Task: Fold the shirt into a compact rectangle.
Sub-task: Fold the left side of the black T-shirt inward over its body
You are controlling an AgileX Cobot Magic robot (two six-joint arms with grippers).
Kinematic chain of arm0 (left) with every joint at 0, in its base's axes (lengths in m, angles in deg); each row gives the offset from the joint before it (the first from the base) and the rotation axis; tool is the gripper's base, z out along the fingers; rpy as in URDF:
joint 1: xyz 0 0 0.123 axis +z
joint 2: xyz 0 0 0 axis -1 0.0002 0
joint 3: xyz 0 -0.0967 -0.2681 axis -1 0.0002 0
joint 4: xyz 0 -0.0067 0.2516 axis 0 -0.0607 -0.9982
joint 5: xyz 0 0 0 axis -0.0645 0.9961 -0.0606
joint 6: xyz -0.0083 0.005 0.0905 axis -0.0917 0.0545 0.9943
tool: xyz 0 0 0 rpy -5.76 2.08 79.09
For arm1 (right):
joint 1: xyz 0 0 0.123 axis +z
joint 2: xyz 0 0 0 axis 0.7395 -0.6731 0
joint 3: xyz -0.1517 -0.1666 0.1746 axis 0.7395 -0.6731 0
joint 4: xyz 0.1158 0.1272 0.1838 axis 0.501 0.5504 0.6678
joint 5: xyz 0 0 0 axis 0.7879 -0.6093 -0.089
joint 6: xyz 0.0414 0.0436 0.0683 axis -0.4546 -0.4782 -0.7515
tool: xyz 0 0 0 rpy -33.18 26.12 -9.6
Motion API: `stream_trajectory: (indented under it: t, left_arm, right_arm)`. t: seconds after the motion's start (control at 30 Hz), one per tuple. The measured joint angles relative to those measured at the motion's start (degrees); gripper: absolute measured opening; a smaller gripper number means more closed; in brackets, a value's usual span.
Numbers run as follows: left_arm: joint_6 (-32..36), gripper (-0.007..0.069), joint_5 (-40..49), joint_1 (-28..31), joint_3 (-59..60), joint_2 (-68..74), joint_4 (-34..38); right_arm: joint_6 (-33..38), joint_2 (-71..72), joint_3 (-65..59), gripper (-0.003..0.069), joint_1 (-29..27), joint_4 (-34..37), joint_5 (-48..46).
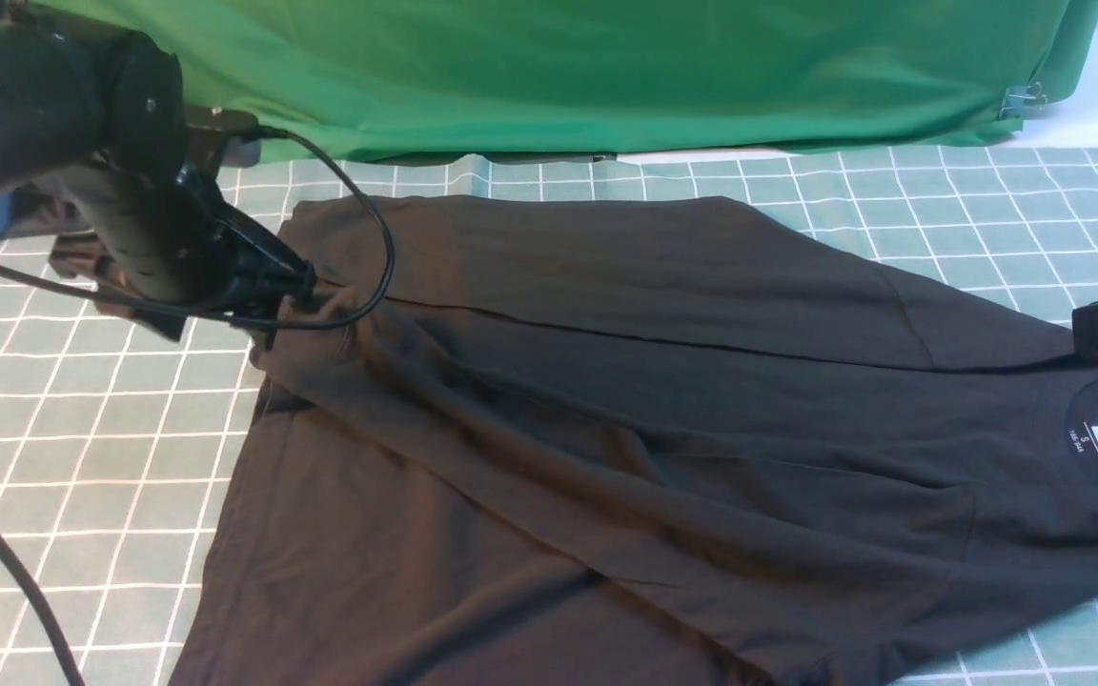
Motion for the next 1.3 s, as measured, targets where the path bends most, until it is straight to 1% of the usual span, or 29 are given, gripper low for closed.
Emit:
stream_trajectory:
  t: [0.07, 0.27, 0.4, 0.53, 0.63, 0.67, 0.7, 0.73, 0.77, 0.8, 0.87, 0.93, 1.0, 1.1, 1.2, 1.3]
  left_arm:
    - [-1.7, 0.0477, -1.8, 0.0, 0.0, 0.0, -0.1]
    - [-2.5, 0.0477, -5.9, 0.0, 0.0, 2.0, -0.6]
    - [-3.0, 0.0477, -9.5, 0.0, 0.0, 7.5, -1.9]
    - [-4.8, 0.0472, -10.0, 0.0, 0.0, 10.9, -3.1]
    - [-5.1, 0.0414, -10.0, 0.0, 0.0, 11.8, -2.4]
    - [-4.8, 0.0349, -10.0, 0.0, 0.0, 11.8, -1.5]
    - [-4.1, 0.0243, -9.7, 0.0, -0.2, 11.8, -1.0]
    - [-3.0, 0.0160, -9.1, 0.0, -0.4, 11.7, -0.7]
    - [-2.8, 0.0160, -9.1, 0.0, -0.4, 11.7, -0.7]
    - [-1.8, 0.0062, -6.4, 0.0, -1.1, 11.1, -1.2]
    - [-2.0, 0.0033, -3.5, 0.0, -1.7, 10.2, -2.3]
    - [-2.5, 0.0023, 0.0, 0.0, -2.7, 8.3, -3.3]
    - [-2.7, 0.0023, 3.1, 0.0, -3.4, 6.2, -3.2]
    - [-2.7, 0.0023, 5.2, 0.0, -3.8, 4.1, -2.5]
    - [-2.4, 0.0023, 8.9, 0.0, -3.8, 3.6, -2.0]
    - [-2.3, 0.0023, 10.7, 0.0, -2.8, 3.6, -2.7]
  right_arm:
    - [0.0, 0.0, 0.0, 0.0039, 0.0, 0.0, -0.3]
    - [0.0, 0.0, 0.0, 0.0039, 0.0, 0.0, -1.6]
    - [0.0, 0.0, 0.0, 0.0039, 0.0, 0.0, -2.1]
    - [0.0, 0.0, 0.0, 0.0039, 0.0, 0.0, -2.2]
    - [0.0, 0.0, 0.0, 0.0039, 0.0, 0.0, -2.6]
    - [0.0, 0.0, 0.0, 0.0039, 0.0, 0.0, -2.7]
    - [0.0, 0.0, 0.0, 0.0039, 0.0, 0.0, -2.9]
    - [0.0, 0.0, 0.0, 0.0039, 0.0, 0.0, -2.9]
    - [0.0, 0.0, 0.0, 0.0039, 0.0, 0.0, -2.9]
    - [0.0, 0.0, 0.0, 0.0039, 0.0, 0.0, -2.9]
    - [0.0, 0.0, 0.0, 0.0039, 0.0, 0.0, -2.9]
    - [0.0, 0.0, 0.0, 0.0039, 0.0, 0.0, -2.9]
    - [0.0, 0.0, 0.0, 0.0039, 0.0, 0.0, -2.9]
    - [0.0, 0.0, 0.0, 0.0039, 0.0, 0.0, -2.9]
    - [0.0, 0.0, 0.0, 0.0039, 0.0, 0.0, -2.9]
    - [0.0, 0.0, 0.0, 0.0039, 0.0, 0.0, -2.9]
